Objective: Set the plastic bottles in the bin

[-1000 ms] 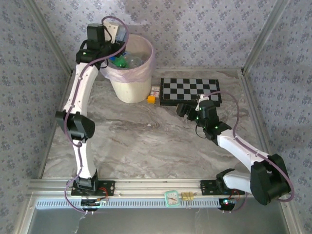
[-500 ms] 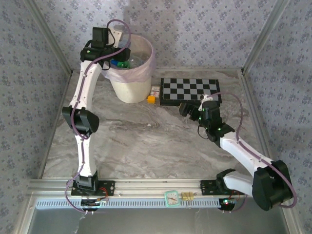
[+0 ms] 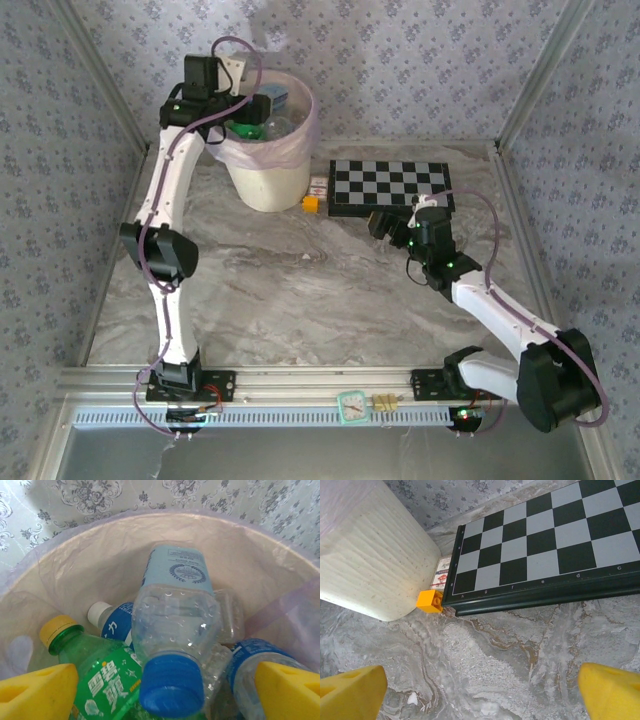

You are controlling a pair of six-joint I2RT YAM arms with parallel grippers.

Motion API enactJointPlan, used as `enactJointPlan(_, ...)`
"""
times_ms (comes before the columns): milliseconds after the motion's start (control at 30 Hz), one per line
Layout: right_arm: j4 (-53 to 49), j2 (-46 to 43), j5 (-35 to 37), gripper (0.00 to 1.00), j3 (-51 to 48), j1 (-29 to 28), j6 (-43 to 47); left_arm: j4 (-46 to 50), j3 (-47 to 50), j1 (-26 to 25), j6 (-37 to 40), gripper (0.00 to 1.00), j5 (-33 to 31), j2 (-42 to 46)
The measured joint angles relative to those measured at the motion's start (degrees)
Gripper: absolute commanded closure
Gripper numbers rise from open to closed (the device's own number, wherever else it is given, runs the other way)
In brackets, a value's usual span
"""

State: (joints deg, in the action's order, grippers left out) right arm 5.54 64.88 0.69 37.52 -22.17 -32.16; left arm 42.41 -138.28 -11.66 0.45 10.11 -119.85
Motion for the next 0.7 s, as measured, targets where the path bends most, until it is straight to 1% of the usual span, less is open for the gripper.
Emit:
enactJointPlan(67,-0.20,0.00,0.11,0.00,0.00,0.13,0.00,-2.73,4.00,0.00,-1.03,0.06,0.02,3.04)
enactJointPlan(133,-0.52,0.00,0.52,0.00,0.02,0.37,0.02,-5.84,8.94,-0.02,-2.16,0.01,-0.02,6.60)
enactJointPlan(200,-1.18,0.00,1.07,0.00,0.02,1.01,0.22,-9.03,14.23,-0.02,-3.17,0.00,-0.09,10.34)
enactJointPlan(400,-5.55,1.57,3.72,0.00,2.14,5.25,3.50,-22.10,37.46,-0.02,-7.72,0.00,-2.16,25.05)
enactJointPlan(533,-5.81,4.68,7.52,0.00,3.56,9.42,7.19,-31.32,55.12,-0.02,-11.61,0.00,-6.36,35.28)
enactJointPlan(600,-5.55,6.16,9.27,0.00,3.56,11.28,9.29,-35.12,63.49,-0.02,-13.33,0.00,-9.77,39.58)
enactJointPlan(700,-4.26,9.01,11.89,0.00,3.56,13.75,12.57,-39.19,75.32,-0.02,-16.15,0.00,-16.63,44.44)
